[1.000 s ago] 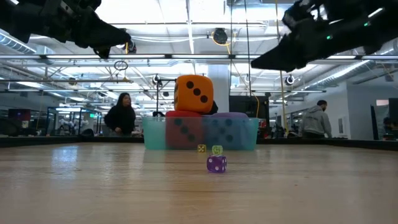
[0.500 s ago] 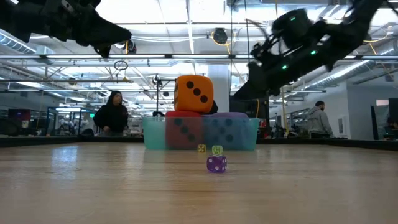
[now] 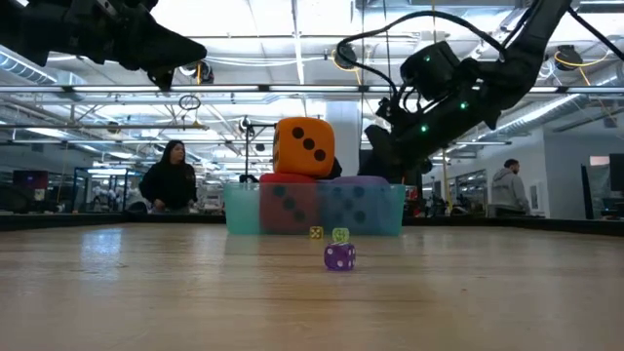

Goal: Pick & Place Dice
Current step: Put the small red dice into the blue bin, then put the small yellow dice into the blue bin

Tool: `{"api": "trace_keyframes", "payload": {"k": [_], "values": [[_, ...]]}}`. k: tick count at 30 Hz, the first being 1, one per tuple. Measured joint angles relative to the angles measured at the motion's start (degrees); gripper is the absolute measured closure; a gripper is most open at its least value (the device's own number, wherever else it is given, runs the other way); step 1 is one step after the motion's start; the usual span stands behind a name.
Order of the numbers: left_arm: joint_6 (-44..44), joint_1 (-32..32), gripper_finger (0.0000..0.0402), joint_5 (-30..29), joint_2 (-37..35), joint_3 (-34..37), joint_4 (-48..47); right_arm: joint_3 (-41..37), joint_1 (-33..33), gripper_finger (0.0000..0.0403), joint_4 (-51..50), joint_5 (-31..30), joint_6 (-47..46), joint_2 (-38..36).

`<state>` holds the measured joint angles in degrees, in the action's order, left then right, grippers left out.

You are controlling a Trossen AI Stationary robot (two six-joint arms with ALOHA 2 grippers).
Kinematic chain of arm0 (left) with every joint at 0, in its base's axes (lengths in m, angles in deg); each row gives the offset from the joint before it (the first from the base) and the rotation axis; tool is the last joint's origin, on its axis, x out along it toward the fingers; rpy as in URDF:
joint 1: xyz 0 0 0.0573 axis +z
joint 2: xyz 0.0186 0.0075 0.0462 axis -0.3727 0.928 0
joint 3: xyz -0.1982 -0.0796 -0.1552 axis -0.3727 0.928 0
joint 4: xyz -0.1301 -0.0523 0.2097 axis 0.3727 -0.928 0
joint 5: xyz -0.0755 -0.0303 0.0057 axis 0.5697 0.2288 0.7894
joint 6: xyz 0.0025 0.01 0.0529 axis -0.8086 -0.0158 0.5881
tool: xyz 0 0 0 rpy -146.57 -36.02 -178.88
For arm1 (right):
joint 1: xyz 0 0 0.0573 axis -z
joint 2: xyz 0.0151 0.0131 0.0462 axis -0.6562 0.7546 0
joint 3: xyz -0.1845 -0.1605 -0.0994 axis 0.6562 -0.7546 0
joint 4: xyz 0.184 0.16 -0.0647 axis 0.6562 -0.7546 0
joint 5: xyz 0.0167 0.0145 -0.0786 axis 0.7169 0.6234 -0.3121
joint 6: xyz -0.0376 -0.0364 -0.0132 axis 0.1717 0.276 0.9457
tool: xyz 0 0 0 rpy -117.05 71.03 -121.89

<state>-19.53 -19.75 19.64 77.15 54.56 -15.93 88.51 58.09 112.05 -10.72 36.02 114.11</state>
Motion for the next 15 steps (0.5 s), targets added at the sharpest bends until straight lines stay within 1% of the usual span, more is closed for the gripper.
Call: {"api": "trace_keyframes", "payload": {"k": [5,7,9,12,14,15], "values": [[-0.14,0.00,0.0364,0.02,0.00,0.00,-0.04,0.09,0.00,0.0228,0.49,0.20,-1.44,-2.35],[-0.35,0.00,0.0364,0.03,0.00,0.00,-0.08,0.07,0.21,0.0199,0.36,2.47,-1.91,-3.05],[-0.40,-0.01,0.0364,0.04,0.00,0.00,-0.27,0.07,0.54,0.0177,0.15,3.29,-2.12,-3.73],[-0.58,-0.02,0.0364,0.04,0.00,0.00,-0.32,0.00,0.51,0.0167,0.19,5.44,-1.11,-4.84],[-0.95,0.00,0.0364,0.04,0.00,0.00,-0.46,-0.33,-0.55,0.0178,3.84,8.37,0.68,-5.83],[-1.17,-0.02,0.0364,0.02,0.00,0.00,-0.66,-0.91,-1.48,0.0190,7.19,9.93,1.62,-6.60]]}}
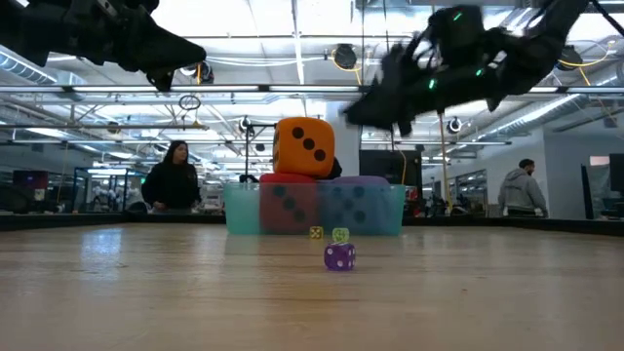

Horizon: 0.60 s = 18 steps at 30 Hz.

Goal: Pick & Place Dice
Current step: Put the small yellow dice into the blue bin

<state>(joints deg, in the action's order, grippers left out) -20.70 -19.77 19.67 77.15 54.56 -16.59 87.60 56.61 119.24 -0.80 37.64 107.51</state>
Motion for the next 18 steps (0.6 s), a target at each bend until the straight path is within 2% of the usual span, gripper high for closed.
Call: {"api": "trace_keyframes", "payload": {"k": [2,5,7,8,11,18], "values": [[-0.27,0.02,0.0364,-0.02,0.00,0.00,-0.02,-1.69,-1.75,0.0228,8.30,2.82,1.76,-1.84],[-0.28,0.02,0.0364,-0.02,0.00,0.00,-0.10,-5.52,-2.72,0.0311,18.03,7.35,2.37,-5.74],[-0.26,0.02,0.0364,-0.02,0.00,0.00,-0.44,-8.18,-1.93,0.0372,20.10,10.85,2.30,-9.33],[-0.26,0.02,0.0364,-0.02,0.00,0.00,-0.44,-9.32,-1.52,0.0386,19.68,12.02,2.32,-11.45],[-0.26,0.02,0.0364,-0.04,0.00,0.00,-0.48,-11.51,-0.55,0.0388,14.11,13.94,1.80,-17.58],[-0.25,0.00,0.0364,-0.04,0.00,0.00,-0.73,-12.77,-0.44,0.0399,-4.22,13.99,5.56,-32.31]]}}
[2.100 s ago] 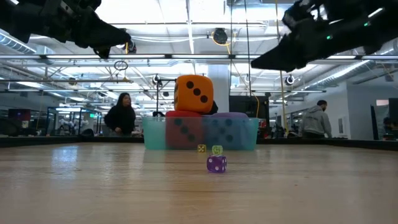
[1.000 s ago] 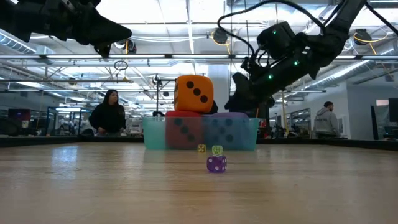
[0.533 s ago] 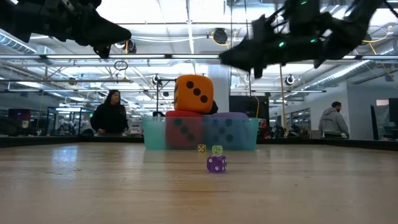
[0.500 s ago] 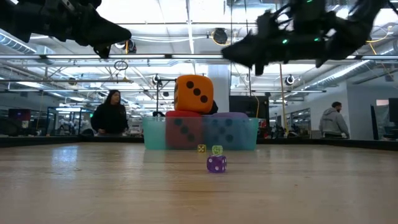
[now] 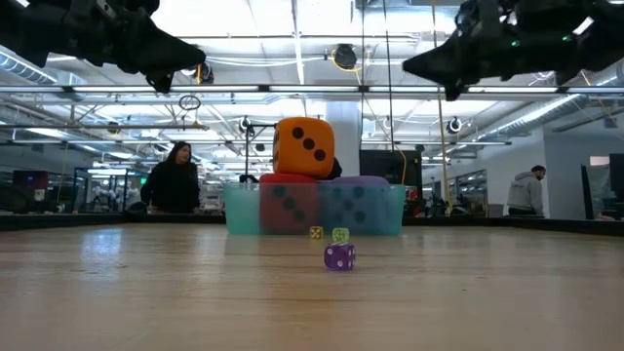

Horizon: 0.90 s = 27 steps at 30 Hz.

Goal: Pick & Place Dice
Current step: Put the small yellow dice into the blue bin

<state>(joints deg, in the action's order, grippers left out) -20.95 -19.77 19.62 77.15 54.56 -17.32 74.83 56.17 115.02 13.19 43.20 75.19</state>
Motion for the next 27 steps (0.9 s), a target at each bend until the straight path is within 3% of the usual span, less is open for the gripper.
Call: {"api": "trace_keyframes", "payload": {"k": [2,10,16,20,27], "values": [[0.01,0.02,0.0364,0.00,0.00,0.00,-0.08,-0.12,0.00,0.0401,-4.26,-0.02,0.32,-4.02],[0.38,0.02,0.0364,-0.02,0.00,0.00,-0.16,-7.98,-0.53,0.0402,-1.02,-0.10,-3.11,-18.22],[0.34,0.01,0.0364,-0.02,0.00,0.00,-0.19,-13.41,2.37,0.0403,-5.24,-1.68,-5.10,-27.16],[0.11,0.02,0.0364,-0.02,0.00,0.00,-0.19,-14.08,3.56,0.0403,-12.36,-1.66,-5.23,-31.34],[-0.23,0.02,0.0364,-0.04,0.00,0.00,-0.23,-18.12,0.97,0.0403,-12.18,-2.49,-5.61,-34.85]]}}
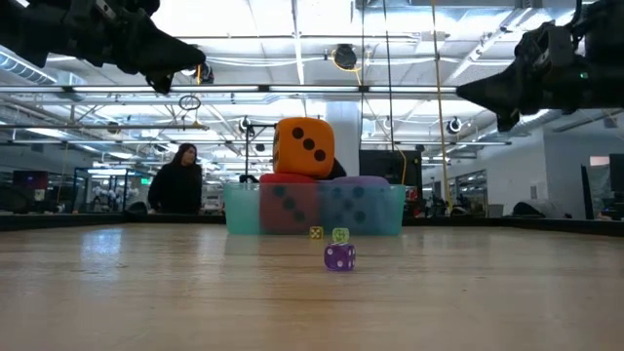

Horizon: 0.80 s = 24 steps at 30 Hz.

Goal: Pick & Place Dice
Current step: Put the small yellow dice into the blue bin

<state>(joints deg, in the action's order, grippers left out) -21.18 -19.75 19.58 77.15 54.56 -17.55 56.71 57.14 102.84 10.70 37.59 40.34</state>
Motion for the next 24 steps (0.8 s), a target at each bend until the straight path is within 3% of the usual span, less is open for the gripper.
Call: {"api": "trace_keyframes", "payload": {"k": [5,12,18,24], "values": [[-0.04,-0.02,0.0364,-0.35,-0.01,0.00,-1.07,-2.35,-2.44,0.0403,-0.07,-3.95,-0.27,-0.58],[-4.66,-0.05,0.0364,-7.32,2.61,0.00,-1.83,-4.98,-5.91,0.0403,1.65,-5.40,-0.91,-0.28],[-5.01,-3.08,0.0364,-4.56,15.97,0.00,5.91,-5.03,-10.54,0.0403,2.15,-10.90,-0.44,2.57],[-3.82,-5.83,0.0364,-4.38,31.21,-3.62,8.69,-5.09,-13.32,0.0399,3.64,-11.20,-1.52,4.53]]}}
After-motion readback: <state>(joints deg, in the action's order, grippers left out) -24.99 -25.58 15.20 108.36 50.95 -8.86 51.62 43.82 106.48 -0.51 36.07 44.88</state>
